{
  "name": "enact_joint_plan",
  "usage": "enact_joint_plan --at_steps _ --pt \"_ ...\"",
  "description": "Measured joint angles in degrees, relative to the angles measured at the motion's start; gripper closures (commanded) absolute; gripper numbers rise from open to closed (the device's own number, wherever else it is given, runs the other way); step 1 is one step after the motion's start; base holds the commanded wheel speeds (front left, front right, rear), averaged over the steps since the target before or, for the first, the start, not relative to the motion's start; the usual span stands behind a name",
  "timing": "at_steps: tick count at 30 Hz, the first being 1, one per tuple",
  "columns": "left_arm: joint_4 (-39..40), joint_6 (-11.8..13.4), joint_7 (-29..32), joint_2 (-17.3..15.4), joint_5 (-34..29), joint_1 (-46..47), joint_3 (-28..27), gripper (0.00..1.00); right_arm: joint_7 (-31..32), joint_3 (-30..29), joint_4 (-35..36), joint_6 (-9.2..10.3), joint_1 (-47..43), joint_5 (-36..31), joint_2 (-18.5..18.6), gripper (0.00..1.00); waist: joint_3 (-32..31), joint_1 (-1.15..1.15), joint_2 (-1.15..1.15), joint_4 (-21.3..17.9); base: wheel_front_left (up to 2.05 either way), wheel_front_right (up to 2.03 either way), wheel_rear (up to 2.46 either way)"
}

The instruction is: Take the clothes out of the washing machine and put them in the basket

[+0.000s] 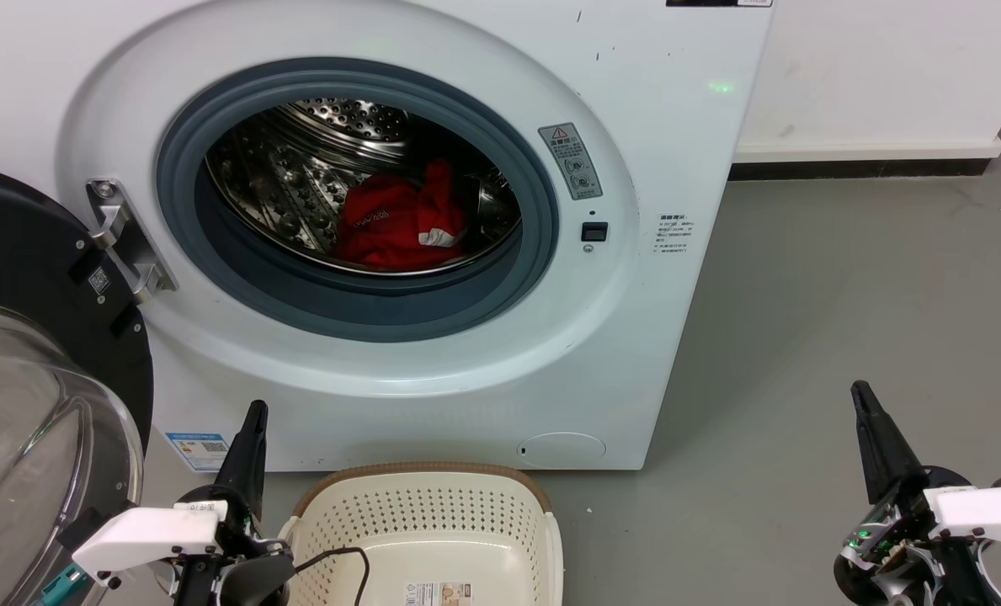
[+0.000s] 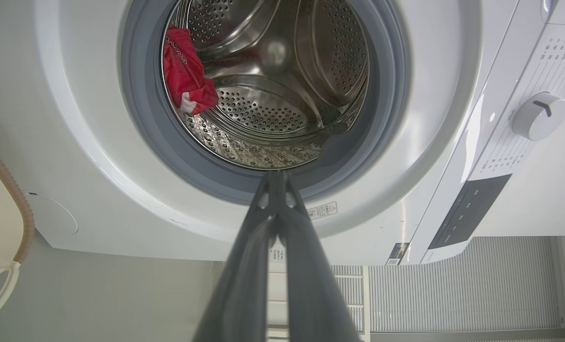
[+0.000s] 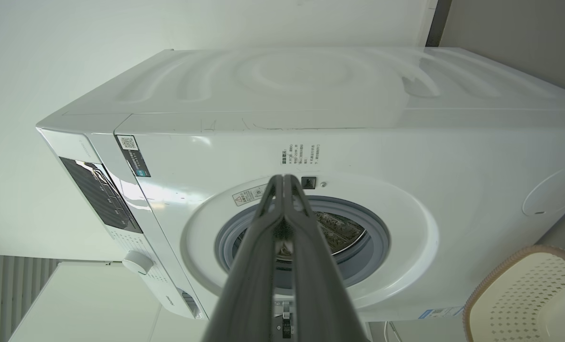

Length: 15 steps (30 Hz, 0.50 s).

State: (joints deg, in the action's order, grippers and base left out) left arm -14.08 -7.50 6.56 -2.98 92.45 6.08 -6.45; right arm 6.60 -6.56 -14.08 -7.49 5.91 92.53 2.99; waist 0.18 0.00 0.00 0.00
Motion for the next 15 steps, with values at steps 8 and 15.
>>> enact_joint_plan --at_steps 8,15 --pt "0.00 0.00 0.00 0.00 0.00 0.00 0.00 1.00 0.00 0.00 0.00 0.00 0.00 0.00 0.00 1.00 0.00 0.00 0.00 0.00 0.00 0.00 0.00" --pt "0.00 0.01 0.00 0.00 0.00 0.00 0.00 1.00 0.00 0.00 0.00 0.00 0.00 0.00 0.00 1.00 0.00 0.00 0.00 0.00 0.00 0.00 0.00"
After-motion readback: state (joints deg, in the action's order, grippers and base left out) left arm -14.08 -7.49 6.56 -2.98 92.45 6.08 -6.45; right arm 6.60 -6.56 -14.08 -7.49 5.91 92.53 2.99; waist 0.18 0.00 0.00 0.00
